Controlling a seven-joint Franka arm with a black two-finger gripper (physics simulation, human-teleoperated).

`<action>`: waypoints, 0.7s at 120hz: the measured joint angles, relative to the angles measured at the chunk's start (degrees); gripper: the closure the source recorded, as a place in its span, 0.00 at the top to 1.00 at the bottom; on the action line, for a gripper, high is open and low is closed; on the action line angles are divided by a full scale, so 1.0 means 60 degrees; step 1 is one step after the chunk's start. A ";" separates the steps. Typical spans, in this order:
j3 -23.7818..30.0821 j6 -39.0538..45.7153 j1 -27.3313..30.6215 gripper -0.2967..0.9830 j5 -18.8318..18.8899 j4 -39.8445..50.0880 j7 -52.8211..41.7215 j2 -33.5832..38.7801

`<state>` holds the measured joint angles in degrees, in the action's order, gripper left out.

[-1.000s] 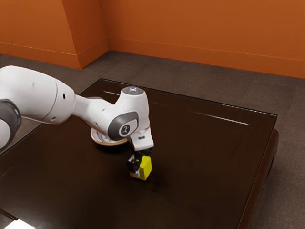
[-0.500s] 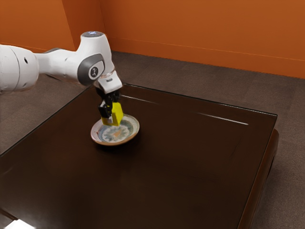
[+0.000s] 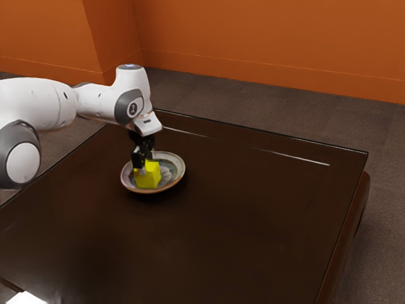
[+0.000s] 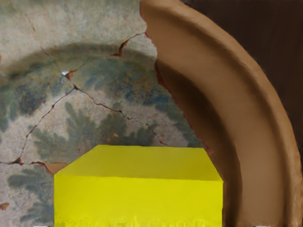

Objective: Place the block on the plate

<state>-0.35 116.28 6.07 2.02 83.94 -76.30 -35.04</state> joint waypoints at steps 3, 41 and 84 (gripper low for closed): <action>0.0000 -0.0020 0.0000 0.68 -0.0008 0.0038 -0.0004 0.0134; -0.0097 -0.1428 -0.0912 0.75 -0.0238 0.1833 0.0937 0.3328; -0.0104 -0.3188 -0.1051 0.76 -0.0098 0.1196 0.2363 0.4729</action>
<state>-0.97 97.15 -0.23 1.43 91.12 -62.12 -6.67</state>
